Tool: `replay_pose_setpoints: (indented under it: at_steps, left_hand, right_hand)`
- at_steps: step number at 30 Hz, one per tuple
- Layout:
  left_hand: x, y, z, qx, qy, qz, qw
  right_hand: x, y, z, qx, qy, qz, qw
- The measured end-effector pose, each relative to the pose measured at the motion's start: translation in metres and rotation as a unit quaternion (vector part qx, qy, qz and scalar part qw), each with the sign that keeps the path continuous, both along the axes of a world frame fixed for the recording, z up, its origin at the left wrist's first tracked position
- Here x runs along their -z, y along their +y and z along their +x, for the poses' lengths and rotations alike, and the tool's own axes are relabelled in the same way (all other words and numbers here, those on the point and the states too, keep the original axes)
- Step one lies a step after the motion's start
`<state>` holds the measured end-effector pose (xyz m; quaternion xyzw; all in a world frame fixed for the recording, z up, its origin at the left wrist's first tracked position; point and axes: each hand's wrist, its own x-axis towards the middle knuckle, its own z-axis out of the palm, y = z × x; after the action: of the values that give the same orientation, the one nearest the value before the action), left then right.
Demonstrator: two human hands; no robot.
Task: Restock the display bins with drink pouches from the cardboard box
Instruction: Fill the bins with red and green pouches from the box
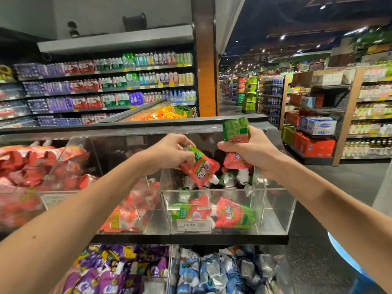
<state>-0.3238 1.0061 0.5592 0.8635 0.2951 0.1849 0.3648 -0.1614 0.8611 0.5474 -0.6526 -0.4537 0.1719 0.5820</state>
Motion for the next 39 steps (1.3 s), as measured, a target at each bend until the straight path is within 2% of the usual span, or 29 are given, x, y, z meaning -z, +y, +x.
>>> replay_pose_setpoints:
  at_steps: [3,7,12,17,21,23,24,25,26,28,29,30,31,32,35,39]
  left_hand:
    - [0.011,0.003,0.005,0.004,0.115,0.096,0.989]
    - [0.025,-0.003,0.017,0.04,0.208,0.187,0.959]
    - [0.032,-0.001,0.02,0.025,0.332,0.309,0.891]
    - [0.031,-0.009,0.025,0.039,0.408,0.377,0.831]
    - [0.041,-0.012,0.038,0.016,0.478,0.442,0.759]
    - [0.038,-0.016,0.039,0.022,0.505,0.45,0.737]
    - [0.033,-0.017,0.04,0.029,0.506,0.443,0.74]
    - [0.028,-0.013,0.041,0.04,0.476,0.422,0.77]
    - [0.02,-0.008,0.041,0.046,0.416,0.38,0.825]
    - [0.001,0.003,0.04,0.037,0.23,0.255,0.938]
    - [-0.007,0.005,0.041,0.025,0.123,0.153,0.98]
    - [-0.015,0.006,0.041,0.017,0.036,0.051,0.998]
    - [-0.02,0.004,0.04,0.022,-0.011,-0.029,0.999]
    - [-0.022,0.001,0.037,0.038,-0.007,-0.064,0.997]
    - [-0.011,0.0,0.035,0.089,0.094,0.012,0.991]
    - [0.009,0.006,0.039,0.087,0.118,0.025,0.989]
  right_hand:
    - [0.003,-0.001,0.0,-0.005,-0.02,-0.01,1.0]
    - [0.007,-0.002,-0.001,-0.021,-0.032,-0.013,0.999]
    - [0.013,-0.004,0.002,-0.029,-0.04,-0.019,0.999]
    - [0.017,-0.002,0.006,-0.011,-0.039,-0.031,0.999]
    - [0.019,-0.001,0.009,-0.007,-0.048,-0.033,0.998]
    - [0.019,-0.001,0.01,-0.005,-0.071,-0.034,0.997]
    - [0.019,-0.001,0.011,-0.005,-0.092,-0.033,0.995]
    - [0.019,0.0,0.013,-0.004,-0.123,-0.035,0.992]
    - [0.018,0.0,0.015,0.001,-0.159,-0.043,0.986]
    - [0.015,0.003,0.017,0.011,-0.228,-0.062,0.972]
    - [0.015,0.005,0.018,0.018,-0.258,-0.072,0.963]
    - [0.014,0.008,0.018,0.027,-0.294,-0.085,0.952]
    - [0.014,0.011,0.017,0.033,-0.334,-0.102,0.937]
    - [0.013,0.014,0.016,0.032,-0.372,-0.121,0.92]
    - [0.015,0.022,0.015,-0.015,-0.429,-0.171,0.887]
    - [0.021,0.029,0.022,-0.096,-0.415,-0.238,0.873]
